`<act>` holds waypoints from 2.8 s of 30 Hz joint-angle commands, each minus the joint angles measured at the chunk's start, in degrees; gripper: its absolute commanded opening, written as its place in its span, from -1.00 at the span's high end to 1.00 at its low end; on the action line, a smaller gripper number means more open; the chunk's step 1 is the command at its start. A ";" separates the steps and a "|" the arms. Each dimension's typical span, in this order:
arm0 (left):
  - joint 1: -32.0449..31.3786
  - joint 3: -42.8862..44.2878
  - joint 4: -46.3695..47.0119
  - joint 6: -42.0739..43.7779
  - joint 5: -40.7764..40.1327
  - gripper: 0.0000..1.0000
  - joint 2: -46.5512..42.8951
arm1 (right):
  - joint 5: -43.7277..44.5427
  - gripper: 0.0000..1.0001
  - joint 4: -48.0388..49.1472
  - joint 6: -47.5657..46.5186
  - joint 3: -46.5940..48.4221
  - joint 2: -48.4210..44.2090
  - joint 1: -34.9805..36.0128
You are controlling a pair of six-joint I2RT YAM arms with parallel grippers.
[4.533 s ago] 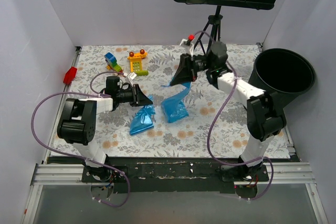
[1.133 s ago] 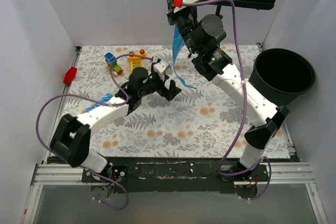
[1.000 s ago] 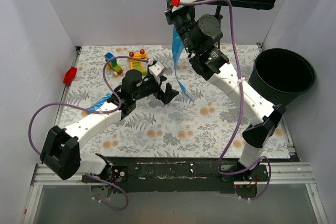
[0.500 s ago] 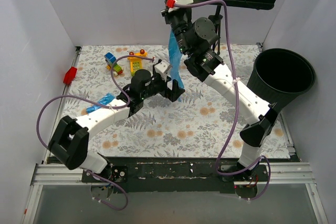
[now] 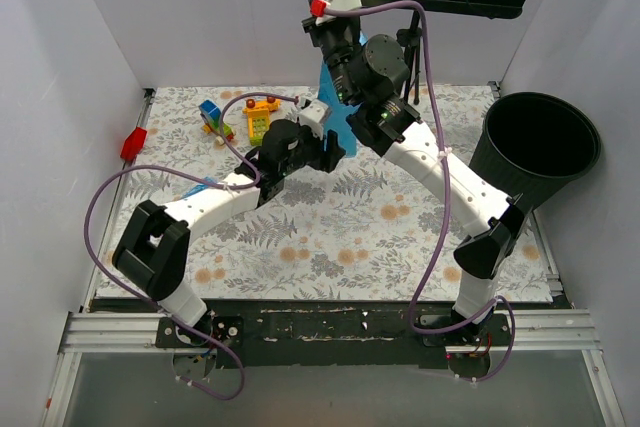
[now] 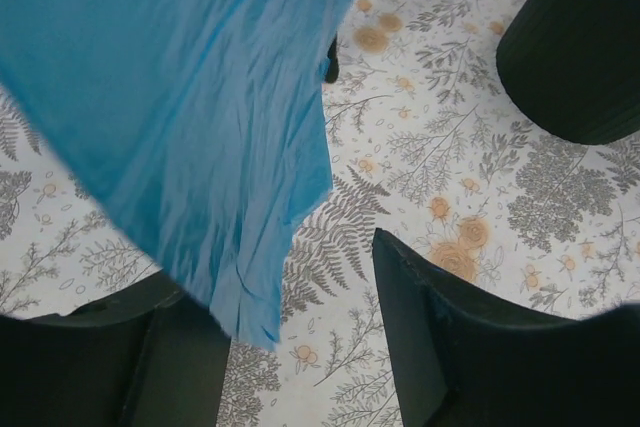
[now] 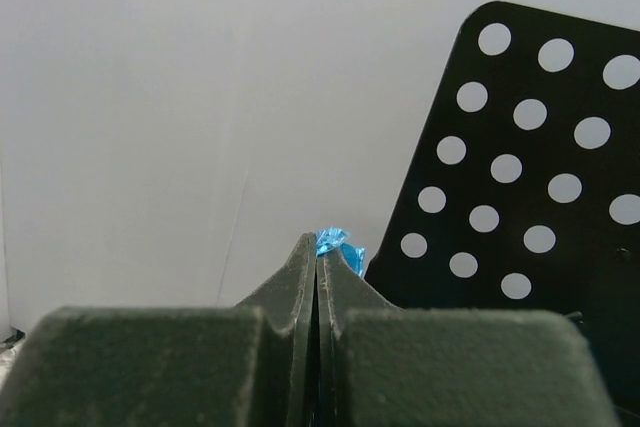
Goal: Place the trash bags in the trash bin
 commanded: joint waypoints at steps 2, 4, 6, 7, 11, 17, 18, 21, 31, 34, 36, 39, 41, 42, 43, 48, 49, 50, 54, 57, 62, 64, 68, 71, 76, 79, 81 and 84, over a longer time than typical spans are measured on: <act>1.81 1.09 -1.87 1.44 0.60 0.12 0.60 | 2.31 0.97 1.62 2.04 -0.91 -2.53 -0.74; 2.60 -0.31 -2.57 1.18 2.88 0.34 -0.01 | 2.39 0.97 1.53 2.12 -2.05 -3.32 -0.82; 3.48 -2.42 -2.05 0.48 7.70 0.64 -1.41 | 2.39 0.97 0.92 2.21 -2.41 -3.50 -1.00; 3.57 -3.30 -1.87 0.57 9.64 0.80 -2.20 | 2.13 0.97 0.39 2.47 -2.67 -3.59 -1.09; 6.55 -3.14 -5.72 -0.13 24.03 1.00 -6.42 | -2.25 0.97 -1.80 4.49 -5.83 -3.16 -4.77; 15.07 4.24 -25.14 -1.28 46.62 1.00 -5.12 | -16.49 0.97 -18.73 4.34 -6.81 4.74 -11.81; 16.83 4.86 -27.08 -1.45 51.10 1.00 -4.50 | -17.46 0.97 -21.47 3.10 -7.41 5.80 -11.98; 18.69 5.57 -33.40 -1.98 57.62 1.00 -3.27 | -21.24 0.12 -31.31 4.66 -9.53 6.78 -12.77; 22.55 13.66 -46.81 -6.60 68.44 1.00 5.35 | -31.09 -0.73 -35.92 9.34 -24.19 -13.58 -18.05; 23.26 11.81 -38.29 -15.84 70.55 1.00 5.61 | -40.79 -0.74 -33.89 3.55 -31.48 -21.32 -18.05; 23.52 11.02 -35.54 -20.77 71.35 1.00 6.14 | -52.31 -0.73 -36.42 -4.24 -36.05 -25.46 -18.05; 24.14 10.67 -35.10 -21.93 72.06 1.00 7.01 | -62.28 -0.67 -46.07 -15.77 -37.39 -26.88 -15.52; 24.66 10.49 -35.10 -22.72 72.85 1.00 7.63 | -63.00 -0.61 -52.58 -23.06 -36.69 -25.57 -11.92; 24.93 10.32 -35.10 -22.99 73.20 1.00 7.81 | -62.48 -0.58 -54.35 -25.45 -36.69 -24.87 -10.59; 25.10 10.31 -35.10 -23.25 73.55 1.00 7.90 | -61.95 -0.57 -54.54 -27.30 -37.04 -24.34 -9.19; 25.37 9.44 -34.83 -24.13 74.70 1.00 7.20 | -61.67 -0.58 -55.06 -36.18 -36.61 -21.00 -4.87; 25.46 9.26 -34.74 -24.22 74.78 1.00 6.93 | -62.55 -0.58 -56.38 -37.76 -35.64 -19.95 -4.78; 25.46 8.82 -34.57 -24.39 74.78 1.00 6.49 | -63.43 -0.58 -57.95 -39.00 -34.42 -18.98 -4.78; 25.37 7.85 -33.34 -25.36 75.14 1.00 5.61 | -64.84 -0.50 -64.20 -44.71 -30.10 -15.11 -4.78; 25.37 7.33 -31.94 -26.59 75.31 1.00 5.26 | -65.81 -0.41 -65.97 -46.56 -29.13 -13.97 -4.78; 25.37 6.27 -30.97 -27.38 75.57 1.00 4.29 | -67.13 -0.16 -66.32 -47.79 -28.96 -13.18 -4.87; 25.37 6.27 -30.70 -27.65 75.75 1.00 4.12 | -67.31 -0.11 -67.28 -48.32 -28.25 -12.65 -4.78; 25.37 6.27 -30.26 -28.00 76.19 1.00 4.38 | -68.79 -0.08 -70.09 -49.82 -26.50 -11.07 -4.69; 25.28 6.10 -29.30 -28.96 76.37 1.00 4.56 | -69.33 -0.01 -70.01 -50.08 -26.58 -10.54 -4.34; 25.28 5.83 -28.07 -29.93 76.81 1.00 4.38 | -67.84 0.76 -71.94 -49.73 -24.74 -8.78 -4.08; 25.54 6.44 -27.97 -30.11 75.85 0.94 4.38 | -64.68 0.97 -71.16 -45.96 -24.21 -9.12 -4.51; 26.86 10.20 -34.70 -22.42 69.99 0.37 3.94 | -64.66 0.97 -69.14 -40.52 -23.77 -10.35 -6.35; 29.58 17.85 -49.83 -4.40 60.75 0.12 2.98 | -65.11 0.97 -71.05 -34.02 -20.01 -10.80 -8.90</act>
